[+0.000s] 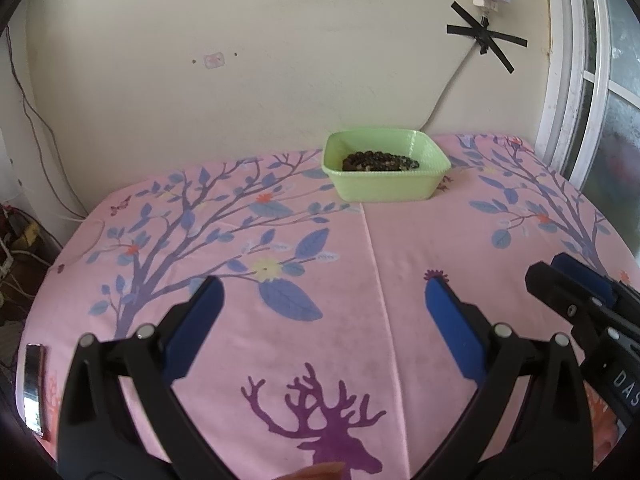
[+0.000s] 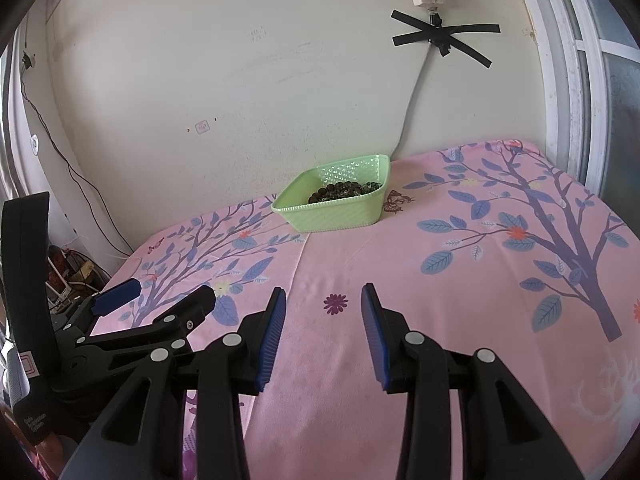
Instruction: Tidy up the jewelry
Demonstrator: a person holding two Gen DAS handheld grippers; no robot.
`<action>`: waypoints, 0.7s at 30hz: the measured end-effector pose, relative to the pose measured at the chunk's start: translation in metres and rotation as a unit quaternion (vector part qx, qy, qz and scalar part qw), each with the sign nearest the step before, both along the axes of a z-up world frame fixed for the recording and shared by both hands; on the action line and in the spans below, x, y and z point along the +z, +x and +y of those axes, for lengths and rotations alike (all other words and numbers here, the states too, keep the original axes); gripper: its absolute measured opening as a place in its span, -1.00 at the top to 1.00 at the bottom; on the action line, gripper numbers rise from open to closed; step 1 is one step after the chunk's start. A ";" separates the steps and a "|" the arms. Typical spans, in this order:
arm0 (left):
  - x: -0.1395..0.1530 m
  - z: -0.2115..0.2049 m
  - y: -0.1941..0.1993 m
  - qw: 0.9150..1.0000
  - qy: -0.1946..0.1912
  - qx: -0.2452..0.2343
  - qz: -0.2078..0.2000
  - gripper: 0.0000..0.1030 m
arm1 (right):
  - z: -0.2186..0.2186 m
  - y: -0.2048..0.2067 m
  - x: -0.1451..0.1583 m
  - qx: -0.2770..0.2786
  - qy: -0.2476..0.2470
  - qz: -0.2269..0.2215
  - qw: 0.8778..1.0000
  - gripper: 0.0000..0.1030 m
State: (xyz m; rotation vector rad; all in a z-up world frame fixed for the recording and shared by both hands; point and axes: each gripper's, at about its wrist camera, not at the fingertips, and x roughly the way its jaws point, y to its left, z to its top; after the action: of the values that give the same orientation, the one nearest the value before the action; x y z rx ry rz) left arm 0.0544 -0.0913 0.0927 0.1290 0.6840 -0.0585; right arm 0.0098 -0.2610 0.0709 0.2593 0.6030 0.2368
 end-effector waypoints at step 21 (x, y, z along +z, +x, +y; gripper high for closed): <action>-0.001 -0.005 0.000 1.000 0.005 -0.005 0.002 -0.88 | -0.001 -0.004 0.002 -0.005 0.003 -0.002 1.000 0.77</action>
State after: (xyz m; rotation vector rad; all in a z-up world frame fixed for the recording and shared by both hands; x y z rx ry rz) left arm 0.0539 -0.0959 0.0918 0.1421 0.6886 -0.0652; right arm 0.0056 -0.2621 0.0725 0.2675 0.5972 0.2286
